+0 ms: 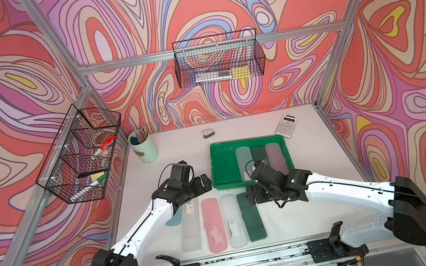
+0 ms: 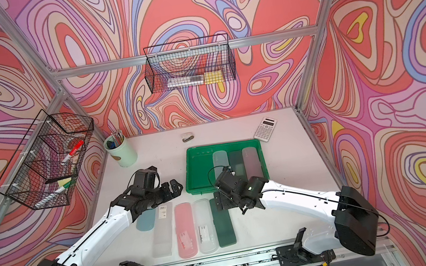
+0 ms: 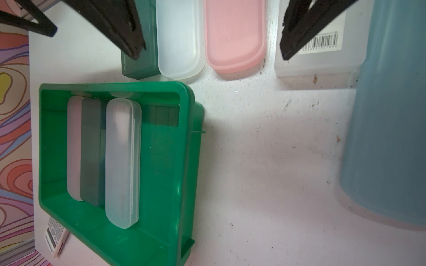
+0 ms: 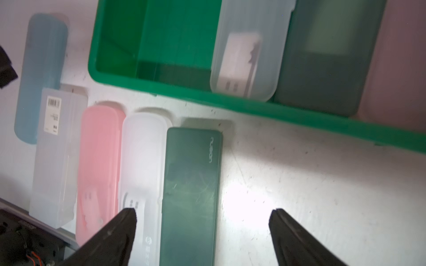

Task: Put the pencil case into the storage box
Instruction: Pick up the pencil case from the center of the board.

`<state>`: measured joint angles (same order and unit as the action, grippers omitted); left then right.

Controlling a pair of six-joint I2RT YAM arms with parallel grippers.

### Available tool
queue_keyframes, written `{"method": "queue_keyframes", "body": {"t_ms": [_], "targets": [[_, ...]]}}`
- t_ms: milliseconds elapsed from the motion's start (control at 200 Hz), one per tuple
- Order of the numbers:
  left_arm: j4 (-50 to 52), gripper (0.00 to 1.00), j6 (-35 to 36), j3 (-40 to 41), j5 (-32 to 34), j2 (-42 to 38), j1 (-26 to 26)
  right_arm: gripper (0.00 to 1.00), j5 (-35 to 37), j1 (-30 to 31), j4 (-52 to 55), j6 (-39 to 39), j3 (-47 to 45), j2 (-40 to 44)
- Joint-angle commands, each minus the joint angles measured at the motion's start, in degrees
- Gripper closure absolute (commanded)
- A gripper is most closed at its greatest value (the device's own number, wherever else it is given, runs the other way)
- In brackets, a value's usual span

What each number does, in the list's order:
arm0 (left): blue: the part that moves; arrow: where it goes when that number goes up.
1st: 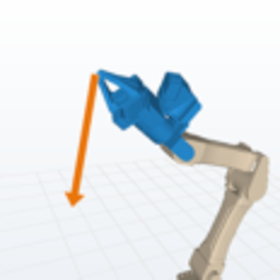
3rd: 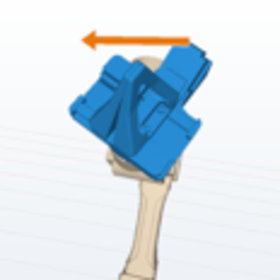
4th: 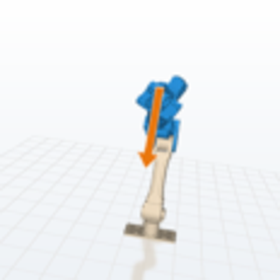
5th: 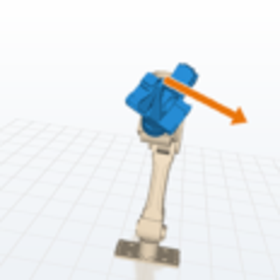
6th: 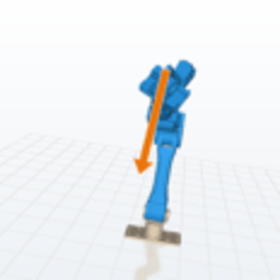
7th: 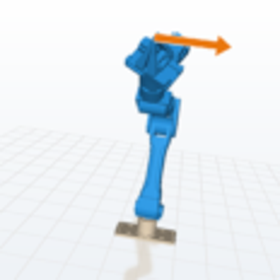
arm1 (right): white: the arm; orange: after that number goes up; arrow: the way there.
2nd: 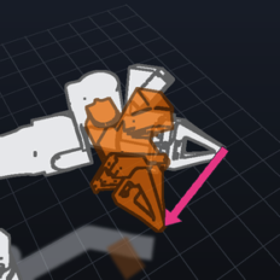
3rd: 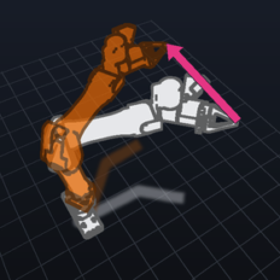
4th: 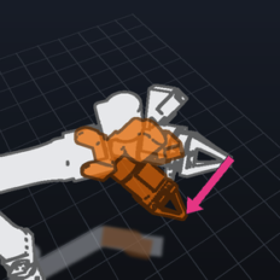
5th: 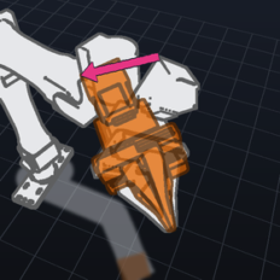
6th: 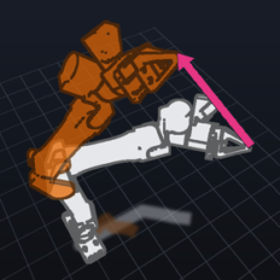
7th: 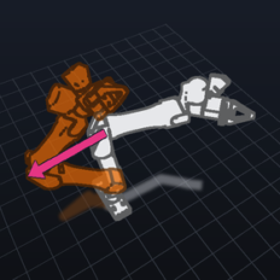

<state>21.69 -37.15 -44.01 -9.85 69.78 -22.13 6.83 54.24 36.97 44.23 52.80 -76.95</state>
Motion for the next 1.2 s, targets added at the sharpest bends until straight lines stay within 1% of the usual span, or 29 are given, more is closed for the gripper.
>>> {"method": "queue_keyframes", "body": {"t_ms": [0,165,366,501,681,831,1011,1127,1197], "targets": [[2.2,0.04,-1.5,1.1,1.4,-1.6,-0.7,0.07,1.8,4.1,-1.2,4.9,-0.4,-2.7],[2.8,0.04,-2.3,2.3,2.2,-3.7,-0.9,0.07,4.0,8.6,-1.6,7.1,0.0,-7.3],[4.2,0.04,-1.8,2.1,2.6,-3.2,-0.9,0.07,5.9,11.6,0.4,7.8,1.4,-12.6],[4.0,0.04,-1.8,2.1,2.6,-3.0,-0.9,0.07,6.5,12.0,0.2,8.6,1.1,-14.6],[4.0,0.04,-1.9,1.8,2.3,-3.3,-0.9,0.09,8.2,12.0,2.0,9.7,-1.3,-14.0],[4.0,0.03,-1.9,1.6,2.2,-3.6,-0.9,0.10,9.0,12.0,3.3,9.8,-3.8,-11.4],[3.8,0.04,-2.0,1.7,2.0,-3.4,-0.9,0.10,9.0,12.0,3.3,7.0,-5.1,-7.6],[3.9,0.04,-2.1,1.7,1.9,-3.4,-0.9,0.10,7.6,12.0,2.1,4.2,-5.1,-7.7],[4.0,0.03,-2.1,1.7,2.1,-3.6,-0.9,0.10,7.9,12.1,2.6,3.5,-4.7,-8.7]]}}
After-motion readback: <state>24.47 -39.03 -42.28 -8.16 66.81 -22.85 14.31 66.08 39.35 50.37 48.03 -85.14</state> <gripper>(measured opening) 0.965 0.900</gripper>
